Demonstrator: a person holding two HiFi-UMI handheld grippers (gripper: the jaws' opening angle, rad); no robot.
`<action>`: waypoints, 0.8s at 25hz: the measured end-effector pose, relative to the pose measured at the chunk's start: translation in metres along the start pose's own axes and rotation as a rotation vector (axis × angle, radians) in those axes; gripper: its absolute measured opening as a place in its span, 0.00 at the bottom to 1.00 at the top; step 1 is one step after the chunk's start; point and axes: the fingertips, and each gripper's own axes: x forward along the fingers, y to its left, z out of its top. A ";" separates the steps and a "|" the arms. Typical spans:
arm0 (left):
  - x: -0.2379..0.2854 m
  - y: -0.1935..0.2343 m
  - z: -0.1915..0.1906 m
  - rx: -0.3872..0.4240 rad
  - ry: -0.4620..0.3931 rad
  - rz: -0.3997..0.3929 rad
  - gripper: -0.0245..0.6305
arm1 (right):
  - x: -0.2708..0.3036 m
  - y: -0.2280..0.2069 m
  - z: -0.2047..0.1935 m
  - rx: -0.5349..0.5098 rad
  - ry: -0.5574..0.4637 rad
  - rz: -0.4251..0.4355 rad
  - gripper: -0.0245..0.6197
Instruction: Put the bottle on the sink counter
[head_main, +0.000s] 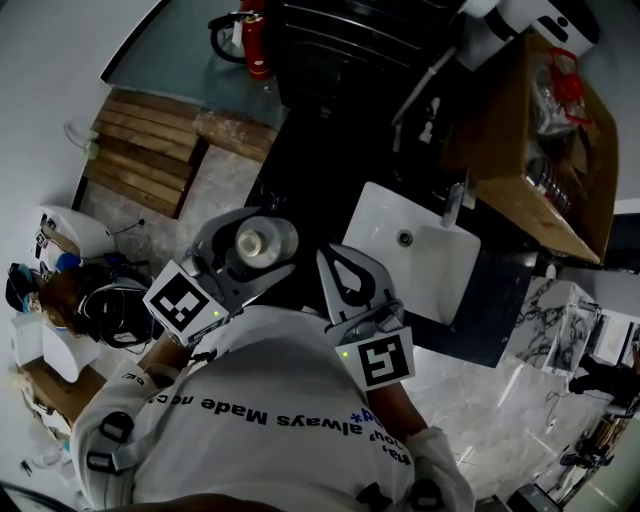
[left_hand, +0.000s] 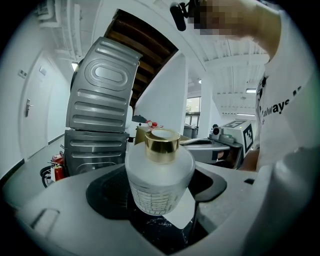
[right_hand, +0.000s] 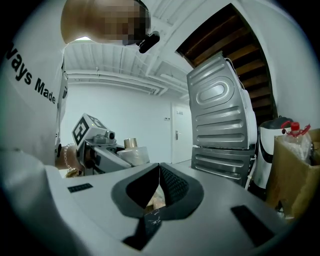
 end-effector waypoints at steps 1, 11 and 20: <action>0.001 0.006 -0.001 -0.002 0.003 -0.004 0.55 | 0.006 -0.002 -0.001 0.002 0.004 -0.004 0.05; 0.028 0.034 -0.002 -0.016 0.027 -0.033 0.55 | 0.030 -0.033 -0.009 0.026 0.023 -0.037 0.05; 0.059 0.045 -0.006 -0.017 0.051 0.002 0.55 | 0.033 -0.063 -0.027 0.017 0.063 -0.028 0.05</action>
